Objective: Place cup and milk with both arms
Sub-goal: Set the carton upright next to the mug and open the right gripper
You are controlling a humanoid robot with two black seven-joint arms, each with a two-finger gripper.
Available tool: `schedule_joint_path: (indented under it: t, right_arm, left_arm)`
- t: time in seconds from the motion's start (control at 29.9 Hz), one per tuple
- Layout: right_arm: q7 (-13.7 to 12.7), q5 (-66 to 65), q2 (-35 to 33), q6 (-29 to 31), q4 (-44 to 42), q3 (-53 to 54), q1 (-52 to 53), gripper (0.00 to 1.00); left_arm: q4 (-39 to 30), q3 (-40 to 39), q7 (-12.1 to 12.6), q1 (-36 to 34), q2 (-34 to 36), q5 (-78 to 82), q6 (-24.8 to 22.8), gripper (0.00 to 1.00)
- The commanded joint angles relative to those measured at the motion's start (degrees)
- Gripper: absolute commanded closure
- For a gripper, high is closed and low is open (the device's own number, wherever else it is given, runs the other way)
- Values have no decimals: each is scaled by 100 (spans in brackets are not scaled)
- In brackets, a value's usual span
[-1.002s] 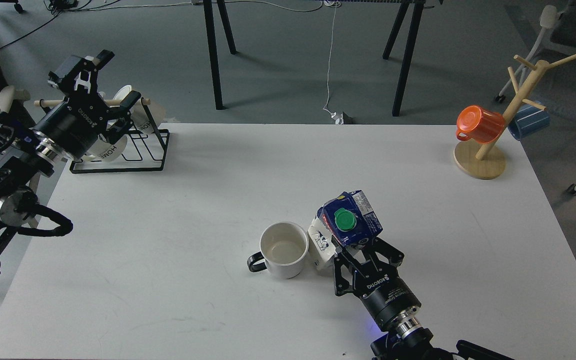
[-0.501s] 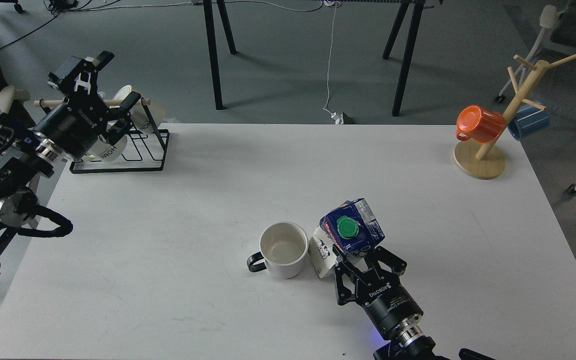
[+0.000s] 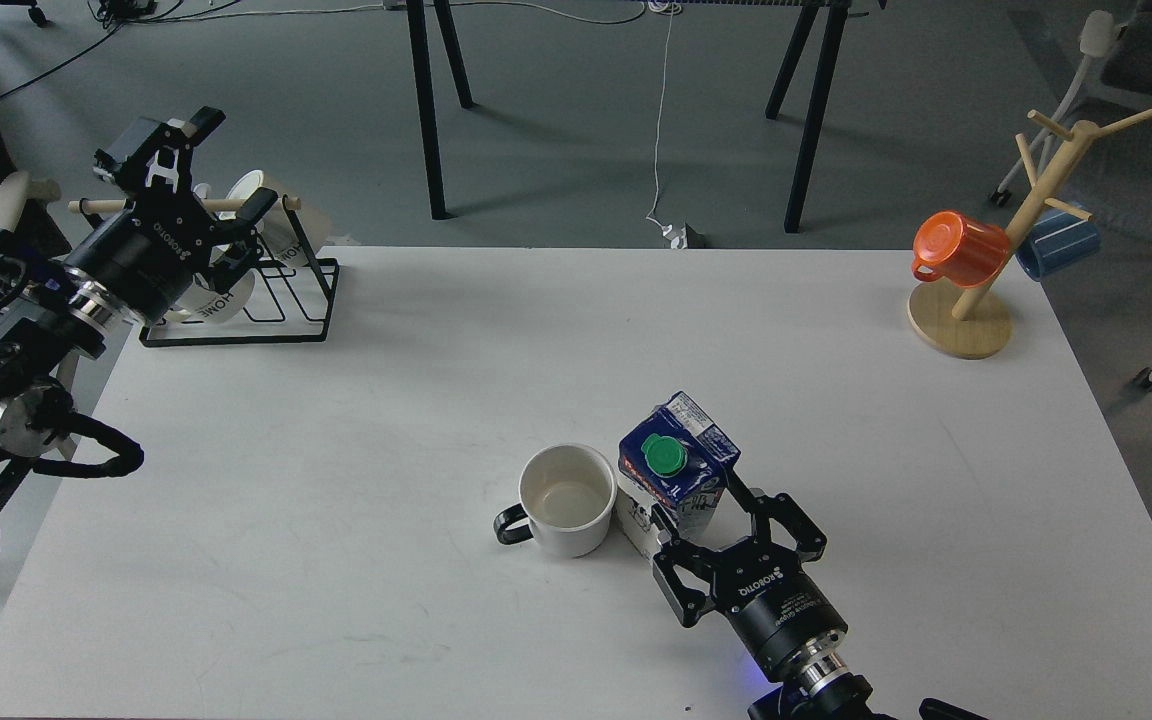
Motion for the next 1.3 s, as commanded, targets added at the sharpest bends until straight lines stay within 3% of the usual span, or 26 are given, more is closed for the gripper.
schedule_joint_path:
  t: [0.0,0.7,1.27]
  right_arm:
    - [0,-65,0,0,39,8,4,3]
    - [0,-373,-61,0,549,34,-216,2]
    - [18,-960,-1106,0,1576,87,-1085,2]
  left_arm:
    - [8,0,0,0,-25,0,-1,5]
    - [60,0,0,9,-33,0,-1,5]
    - [60,0,0,9,-33,0,-1,5]
